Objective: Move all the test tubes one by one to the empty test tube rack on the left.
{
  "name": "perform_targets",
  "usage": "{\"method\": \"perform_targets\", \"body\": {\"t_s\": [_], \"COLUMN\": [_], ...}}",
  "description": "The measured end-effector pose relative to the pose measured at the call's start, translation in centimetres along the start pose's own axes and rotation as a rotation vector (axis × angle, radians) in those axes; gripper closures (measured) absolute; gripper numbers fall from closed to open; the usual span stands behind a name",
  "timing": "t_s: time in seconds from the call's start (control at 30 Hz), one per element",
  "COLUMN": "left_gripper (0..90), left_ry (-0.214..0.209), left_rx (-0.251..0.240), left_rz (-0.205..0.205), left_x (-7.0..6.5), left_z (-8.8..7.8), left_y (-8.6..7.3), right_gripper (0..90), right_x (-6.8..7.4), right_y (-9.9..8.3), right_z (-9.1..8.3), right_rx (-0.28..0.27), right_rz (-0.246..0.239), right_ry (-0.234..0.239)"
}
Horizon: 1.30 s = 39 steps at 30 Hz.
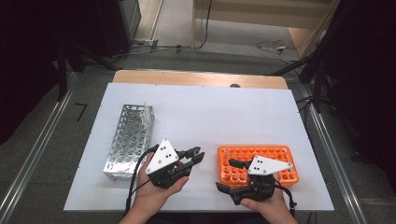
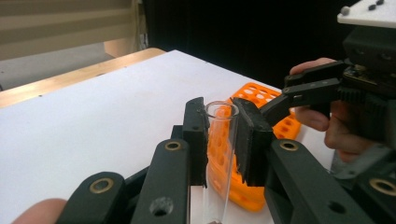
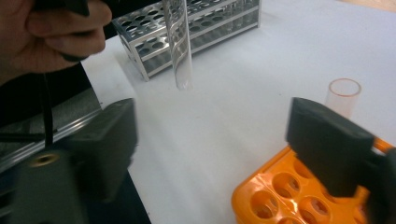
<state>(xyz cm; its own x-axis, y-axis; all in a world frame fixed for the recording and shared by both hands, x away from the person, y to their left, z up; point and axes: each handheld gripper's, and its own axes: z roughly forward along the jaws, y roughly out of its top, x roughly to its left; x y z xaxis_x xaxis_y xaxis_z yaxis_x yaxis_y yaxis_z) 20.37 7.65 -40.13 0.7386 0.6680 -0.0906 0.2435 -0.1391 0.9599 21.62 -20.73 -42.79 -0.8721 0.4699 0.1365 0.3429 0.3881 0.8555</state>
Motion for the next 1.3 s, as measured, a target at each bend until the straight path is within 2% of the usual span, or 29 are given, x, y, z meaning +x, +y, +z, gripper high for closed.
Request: {"method": "perform_targets", "body": {"t_s": [0.1,0.33,0.6,0.83,1.3], "left_gripper": [76.2,76.3,76.3,76.3,76.3], "left_ry": [0.016,0.042,0.088,0.139,0.265], "left_rx": [-0.006,-0.025,-0.034,-0.048,-0.078], "left_rz": [-0.004,-0.028,-0.031,-0.067,-0.105], "left_x": [0.5,1.8,3.3,5.5,9.8], "left_z": [-0.2,-0.8,-1.4,-2.3,-3.8], "left_y": [0.1,0.4,0.6,0.4,0.6], "right_gripper": [0.0,0.0,0.0,0.0,0.0], "right_x": [-0.5,-1.9,-3.1,-4.2,-5.5], "right_y": [-0.1,-0.4,-0.8,-1.2,-1.8], "right_z": [-0.4,-1.2,-2.0,-3.1,-4.3], "right_rx": [-0.011,-0.039,-0.060,-0.085,-0.084], "right_rz": [0.010,0.043,0.053,0.053,0.080], "right_ry": [0.002,-0.020,-0.054,-0.089,-0.143]}}
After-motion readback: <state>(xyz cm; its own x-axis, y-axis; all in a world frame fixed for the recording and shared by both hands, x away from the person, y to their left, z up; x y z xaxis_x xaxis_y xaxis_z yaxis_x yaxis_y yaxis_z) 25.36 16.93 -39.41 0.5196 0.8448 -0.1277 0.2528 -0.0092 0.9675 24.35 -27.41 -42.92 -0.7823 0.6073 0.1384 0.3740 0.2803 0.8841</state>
